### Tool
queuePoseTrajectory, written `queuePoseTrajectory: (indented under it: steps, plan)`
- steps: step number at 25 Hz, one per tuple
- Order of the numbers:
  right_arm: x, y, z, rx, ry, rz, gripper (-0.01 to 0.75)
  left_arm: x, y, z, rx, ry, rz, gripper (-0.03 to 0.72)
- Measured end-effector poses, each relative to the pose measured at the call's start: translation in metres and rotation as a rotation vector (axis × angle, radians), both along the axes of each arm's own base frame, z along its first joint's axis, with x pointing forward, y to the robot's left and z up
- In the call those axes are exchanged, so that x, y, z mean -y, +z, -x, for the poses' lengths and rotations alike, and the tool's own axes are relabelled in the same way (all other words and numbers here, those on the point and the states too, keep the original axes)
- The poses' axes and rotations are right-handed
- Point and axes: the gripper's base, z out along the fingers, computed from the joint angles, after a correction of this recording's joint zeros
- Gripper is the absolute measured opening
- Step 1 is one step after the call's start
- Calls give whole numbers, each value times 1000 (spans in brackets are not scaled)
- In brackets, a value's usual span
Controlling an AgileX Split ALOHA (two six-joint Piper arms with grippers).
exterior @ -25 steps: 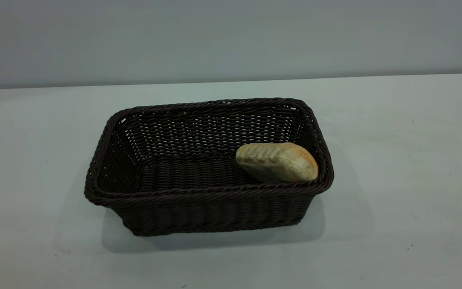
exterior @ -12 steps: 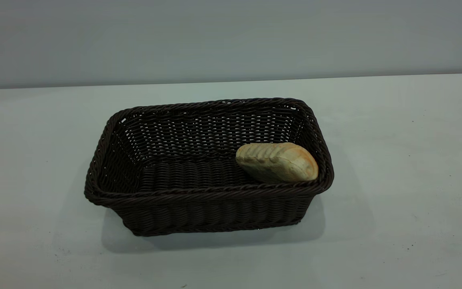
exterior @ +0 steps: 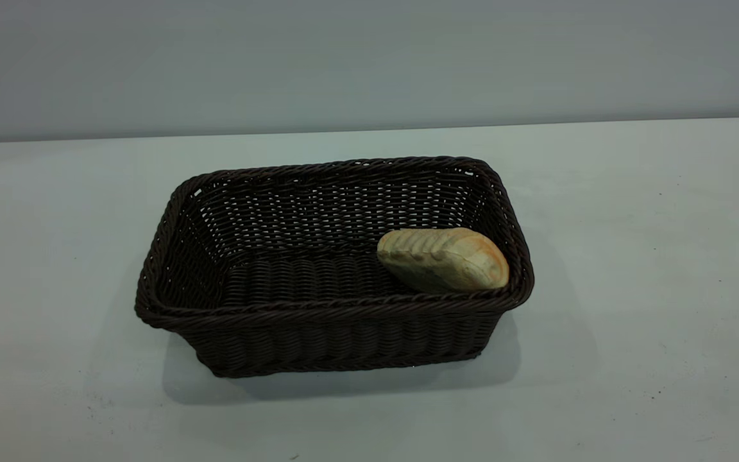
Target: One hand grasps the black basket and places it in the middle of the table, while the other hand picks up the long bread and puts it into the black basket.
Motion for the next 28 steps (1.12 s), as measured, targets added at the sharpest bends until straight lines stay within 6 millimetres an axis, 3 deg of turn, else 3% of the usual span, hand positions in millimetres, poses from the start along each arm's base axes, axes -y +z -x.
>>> queuePoseTrajectory:
  steps: [6, 16, 28]
  plan:
    - [0, 0, 0, 0, -13, 0, 344, -1, -1, 7, 51, 16, 6, 415]
    - [1, 0, -1, 0, -217, -2, 344, 0, -2, 10, 71, 61, 7, 415]
    - [1, 0, -1, 1, -221, -3, 344, 0, -2, 10, 71, 61, 7, 415]
